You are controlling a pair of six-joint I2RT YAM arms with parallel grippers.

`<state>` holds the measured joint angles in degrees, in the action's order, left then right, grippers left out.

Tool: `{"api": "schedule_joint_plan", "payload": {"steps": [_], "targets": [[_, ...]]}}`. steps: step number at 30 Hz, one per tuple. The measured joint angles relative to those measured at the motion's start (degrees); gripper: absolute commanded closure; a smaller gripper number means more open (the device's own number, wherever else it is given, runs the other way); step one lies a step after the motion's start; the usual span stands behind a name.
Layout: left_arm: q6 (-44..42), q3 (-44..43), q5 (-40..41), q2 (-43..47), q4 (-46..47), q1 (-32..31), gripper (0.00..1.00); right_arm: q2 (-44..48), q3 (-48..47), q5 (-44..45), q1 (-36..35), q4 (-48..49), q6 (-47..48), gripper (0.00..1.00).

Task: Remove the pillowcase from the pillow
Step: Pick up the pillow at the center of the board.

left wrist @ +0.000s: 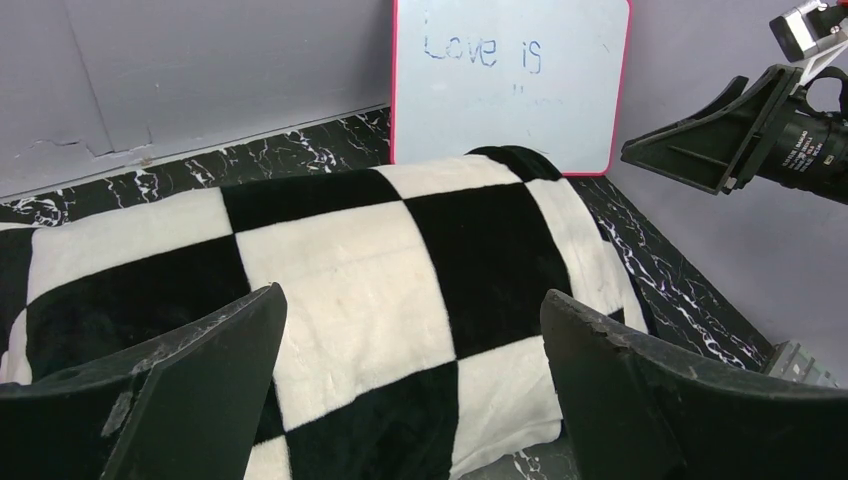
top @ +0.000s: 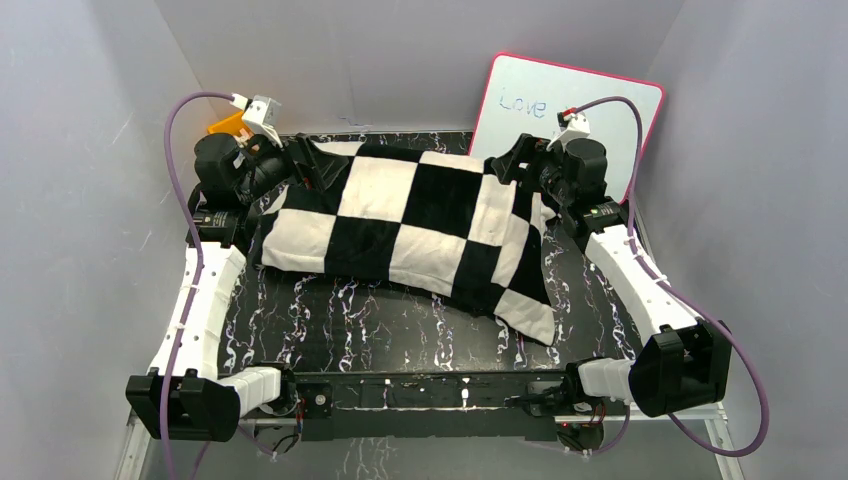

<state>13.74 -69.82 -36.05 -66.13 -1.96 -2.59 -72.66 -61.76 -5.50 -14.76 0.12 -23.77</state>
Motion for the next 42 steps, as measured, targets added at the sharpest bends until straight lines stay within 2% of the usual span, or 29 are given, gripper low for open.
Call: {"api": "schedule_joint_plan", "payload": {"steps": [14,19,22,24,27,28,29,30,31,32,39,42], "targets": [[-1.4,-0.2,-5.1,-0.9,0.3,0.0,0.02,-0.1,0.0,0.7,0.0,0.0,-0.1,0.01],[-3.1,-7.2,-6.0,-11.2,-0.9,-0.3,0.02,-2.7,-0.4,1.5,-0.4,-0.2,-0.5,0.02],[-3.1,-8.1,0.2,-17.6,-1.4,-1.5,0.02,-6.7,-0.9,2.2,-1.2,-0.6,-1.3,0.03],[-3.2,-6.6,8.3,-21.0,-1.7,-3.6,0.02,-9.8,-0.8,2.5,-2.2,-1.2,-1.9,0.06],[-2.6,-3.4,16.6,-24.9,-1.7,-7.2,0.04,-14.0,-0.9,3.0,-4.2,-1.9,-2.7,0.16],[-2.2,-2.5,18.2,-26.1,-1.5,-8.1,0.13,-15.2,-1.0,3.4,-4.7,-1.9,-2.8,0.19],[-1.8,-1.9,19.4,-27.4,-1.3,-8.9,0.46,-16.2,-1.3,3.8,-5.0,-2.0,-2.8,0.28],[-1.4,-1.7,20.6,-28.7,-1.0,-9.6,0.77,-17.1,-1.8,4.0,-5.2,-2.2,-2.8,0.48],[-0.9,-1.7,21.5,-30.2,-0.5,-10.0,1.00,-17.6,-2.2,4.2,-5.3,-2.3,-2.8,0.87],[-0.9,-1.7,22.3,-31.4,0.2,-10.2,1.00,-17.8,-2.5,4.3,-5.2,-2.4,-2.5,1.00],[0.1,-4.1,23.8,-32.3,-0.7,-10.4,1.00,-16.0,-3.5,1.9,-5.6,-3.2,-1.2,1.00],[-1.2,-9.0,24.8,-30.8,-4.5,-10.4,1.00,-12.9,-4.0,0.8,-6.1,-4.3,0.3,1.00]]}}
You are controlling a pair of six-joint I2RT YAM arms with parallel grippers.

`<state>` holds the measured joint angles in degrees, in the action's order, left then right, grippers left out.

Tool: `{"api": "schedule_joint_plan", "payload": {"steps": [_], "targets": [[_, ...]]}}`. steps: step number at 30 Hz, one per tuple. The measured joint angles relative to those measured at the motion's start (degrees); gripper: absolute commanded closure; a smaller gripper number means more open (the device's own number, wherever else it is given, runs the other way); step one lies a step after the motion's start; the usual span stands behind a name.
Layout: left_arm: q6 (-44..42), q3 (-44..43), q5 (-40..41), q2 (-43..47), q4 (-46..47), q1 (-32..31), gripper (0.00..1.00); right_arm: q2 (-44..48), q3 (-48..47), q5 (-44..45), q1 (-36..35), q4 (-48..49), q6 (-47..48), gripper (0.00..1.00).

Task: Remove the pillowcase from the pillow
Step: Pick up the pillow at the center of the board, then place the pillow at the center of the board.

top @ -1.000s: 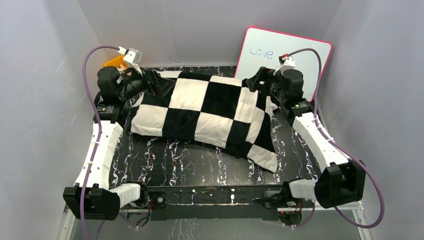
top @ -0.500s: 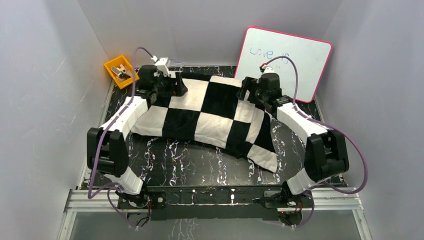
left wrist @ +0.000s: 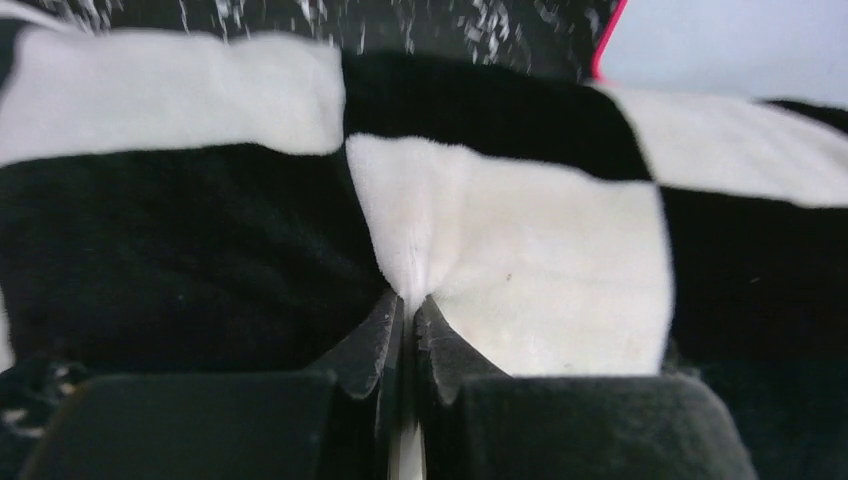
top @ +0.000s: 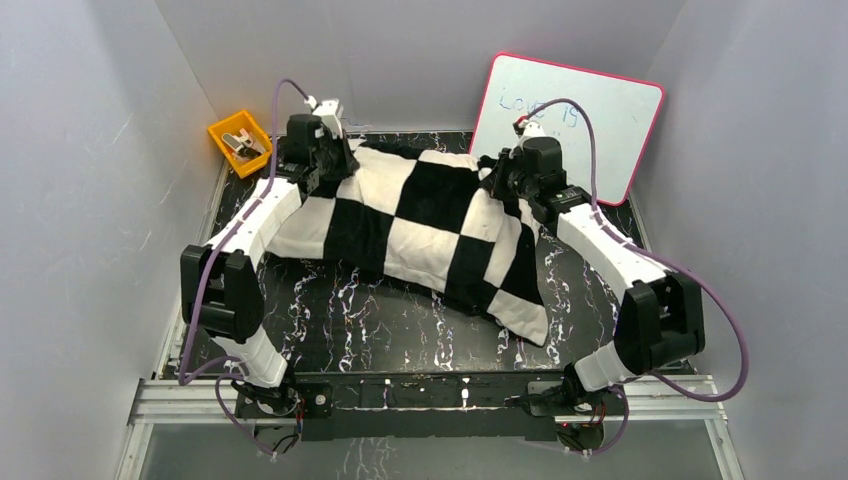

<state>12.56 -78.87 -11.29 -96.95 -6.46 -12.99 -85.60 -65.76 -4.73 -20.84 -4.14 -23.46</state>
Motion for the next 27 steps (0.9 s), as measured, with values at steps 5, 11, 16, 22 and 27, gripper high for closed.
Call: {"api": "schedule_joint_plan", "payload": {"steps": [5,11,16,22,27], "targets": [[-2.8,-10.9,0.6,0.5,-4.5,0.2,1.00,2.4,-5.2,0.2,-4.8,-3.5,2.7,1.00],[-3.8,-18.0,2.1,0.2,-3.5,1.0,1.00,4.0,-5.4,0.2,-12.0,-3.3,2.7,1.00],[-4.4,-16.7,4.2,-0.5,-1.3,1.0,0.87,3.7,-1.3,0.5,-15.0,-2.8,2.4,0.63],[-5.1,-12.4,6.2,-1.2,-1.3,0.4,0.11,4.0,1.0,4.7,-14.2,-1.4,4.1,0.02],[-7.4,-10.5,-9.9,1.3,0.7,0.4,0.12,10.8,4.4,5.9,-10.1,0.0,4.2,0.02]]}}
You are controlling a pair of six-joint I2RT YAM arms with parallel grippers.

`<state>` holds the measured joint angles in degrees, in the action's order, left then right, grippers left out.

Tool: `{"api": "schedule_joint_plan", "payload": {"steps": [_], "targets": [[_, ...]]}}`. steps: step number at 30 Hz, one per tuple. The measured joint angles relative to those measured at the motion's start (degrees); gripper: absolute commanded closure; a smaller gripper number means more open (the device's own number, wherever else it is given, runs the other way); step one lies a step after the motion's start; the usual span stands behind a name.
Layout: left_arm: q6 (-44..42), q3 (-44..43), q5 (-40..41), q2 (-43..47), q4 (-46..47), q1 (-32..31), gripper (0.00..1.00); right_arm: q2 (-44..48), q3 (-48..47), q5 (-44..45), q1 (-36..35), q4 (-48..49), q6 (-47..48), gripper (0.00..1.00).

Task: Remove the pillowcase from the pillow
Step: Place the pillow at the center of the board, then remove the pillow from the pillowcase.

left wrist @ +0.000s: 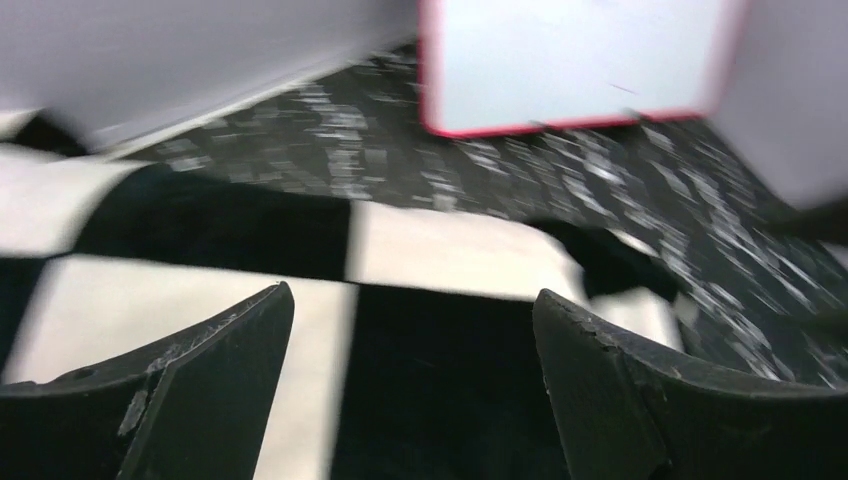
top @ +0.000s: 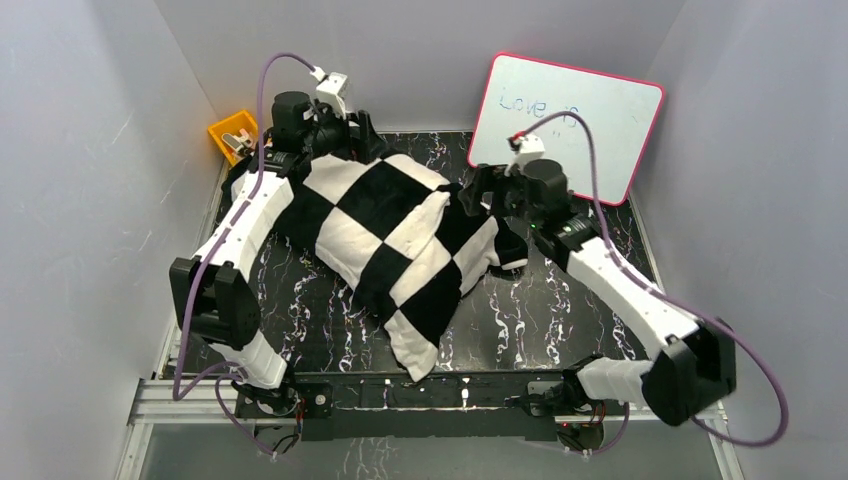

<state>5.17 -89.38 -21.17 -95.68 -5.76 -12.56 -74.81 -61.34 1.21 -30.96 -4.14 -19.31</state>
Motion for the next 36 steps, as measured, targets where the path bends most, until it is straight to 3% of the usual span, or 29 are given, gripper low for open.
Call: {"api": "schedule_joint_plan", "payload": {"steps": [4,8,13,19,21,23,25,27,28,29,31,34,36], "targets": [[-1.9,2.0,-17.2,3.5,-0.7,-3.5,0.16,9.7,6.2,1.9,2.9,1.2,-0.7,0.01],[-5.3,3.3,-23.3,5.3,-2.3,-11.9,0.19,14.7,10.1,2.1,3.0,0.5,-1.6,0.04],[-7.1,7.7,-16.9,3.9,-2.6,-21.0,0.25,15.4,17.5,-1.0,3.0,-1.0,-4.4,0.08],[-7.9,9.2,-1.4,-0.1,-1.5,-24.1,0.25,12.6,20.6,-6.7,3.0,-2.0,-7.8,0.10],[-8.2,9.4,3.4,-0.3,-0.6,-24.3,0.37,12.0,20.6,-7.4,3.0,-1.8,-7.8,0.10],[-8.4,9.4,6.8,-0.3,0.2,-24.3,0.66,11.3,20.5,-7.8,2.9,-1.8,-7.6,0.09],[-8.9,9.4,9.7,-0.4,0.4,-24.3,0.86,11.1,20.5,-7.9,2.9,-1.8,-7.3,0.09],[-9.4,8.9,11.9,-0.9,-0.4,-24.3,0.92,11.1,20.4,-7.9,2.9,-1.9,-7.0,0.09],[-9.7,8.6,13.1,-1.4,-0.9,-24.3,0.87,11.1,20.3,-7.9,2.9,-1.9,-6.8,0.09],[-9.9,8.2,14.1,-1.9,-1.5,-24.3,0.74,11.1,20.2,-7.9,2.9,-1.8,-6.6,0.08],[-10.4,7.6,14.7,-2.7,-2.7,-24.3,0.35,11.1,19.9,-7.9,2.9,-1.8,-6.2,0.08],[-10.2,7.5,12.7,-2.8,-3.8,-24.2,0.15,11.1,19.9,-7.9,2.9,-1.8,-5.9,0.08],[-10.1,7.5,9.0,-2.5,-3.7,-23.9,0.11,11.1,19.9,-8.0,2.9,-1.8,-5.8,0.07]]}}
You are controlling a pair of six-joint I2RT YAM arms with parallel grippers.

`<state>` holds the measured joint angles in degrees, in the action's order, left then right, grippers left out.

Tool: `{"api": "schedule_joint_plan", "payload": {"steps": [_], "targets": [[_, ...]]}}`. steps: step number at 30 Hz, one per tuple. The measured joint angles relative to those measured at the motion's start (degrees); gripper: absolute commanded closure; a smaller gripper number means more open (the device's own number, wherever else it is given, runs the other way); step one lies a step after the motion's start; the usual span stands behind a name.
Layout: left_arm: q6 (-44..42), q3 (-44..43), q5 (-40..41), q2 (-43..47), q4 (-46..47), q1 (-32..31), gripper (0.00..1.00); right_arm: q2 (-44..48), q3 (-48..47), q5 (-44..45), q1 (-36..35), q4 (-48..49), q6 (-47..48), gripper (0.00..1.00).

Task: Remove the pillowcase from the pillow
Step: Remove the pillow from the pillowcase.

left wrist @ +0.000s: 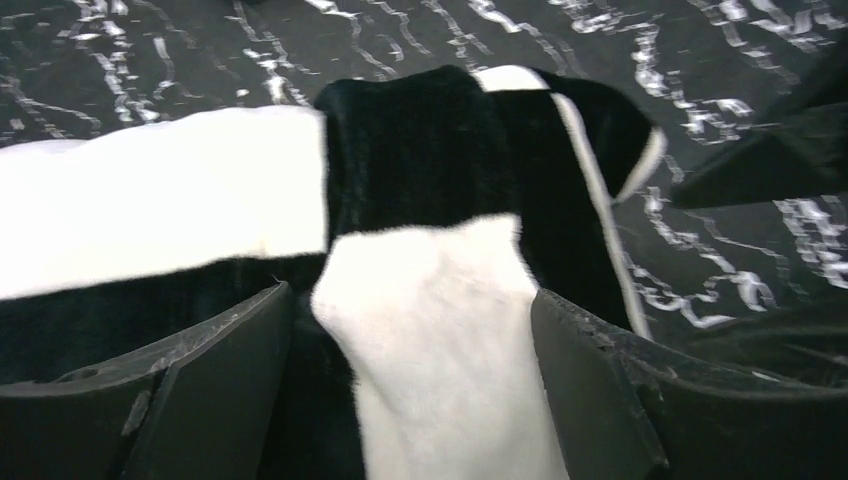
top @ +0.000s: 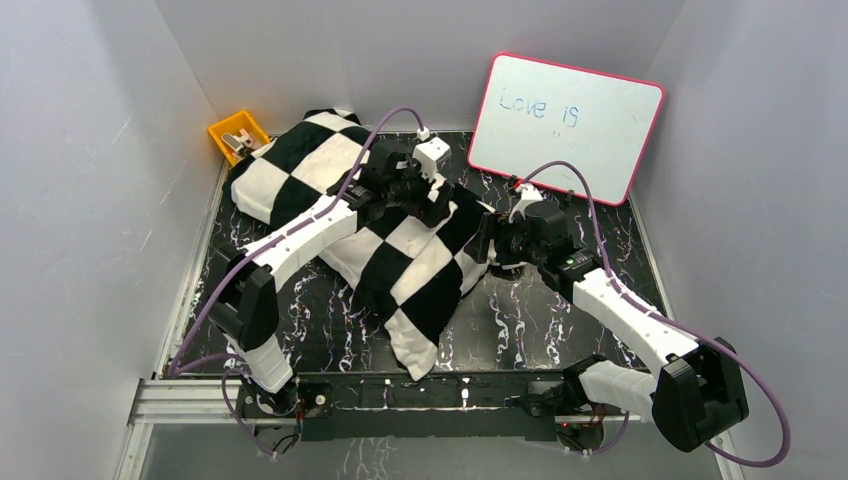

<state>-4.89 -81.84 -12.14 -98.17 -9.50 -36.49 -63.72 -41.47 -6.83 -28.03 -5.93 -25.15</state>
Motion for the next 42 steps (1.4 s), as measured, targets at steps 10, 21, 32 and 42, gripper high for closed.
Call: {"api": "schedule_joint_plan", "payload": {"steps": [10,21,32,42], "targets": [[1.6,1.0,-17.5,3.7,-0.4,0.8,0.16,0.6,0.0,0.0,0.0,-0.3,0.6,0.07],[0.7,10.6,-0.8,4.4,4.8,-2.3,0.18,1.6,0.0,0.0,0.0,-0.3,1.2,0.06],[-1.7,13.6,17.1,9.6,8.7,-1.4,0.15,1.6,0.1,-0.7,0.0,-0.2,1.2,0.06],[-3.3,12.8,21.0,8.7,5.0,-0.3,0.40,1.5,0.1,-1.3,0.0,0.0,1.2,0.06]]}}
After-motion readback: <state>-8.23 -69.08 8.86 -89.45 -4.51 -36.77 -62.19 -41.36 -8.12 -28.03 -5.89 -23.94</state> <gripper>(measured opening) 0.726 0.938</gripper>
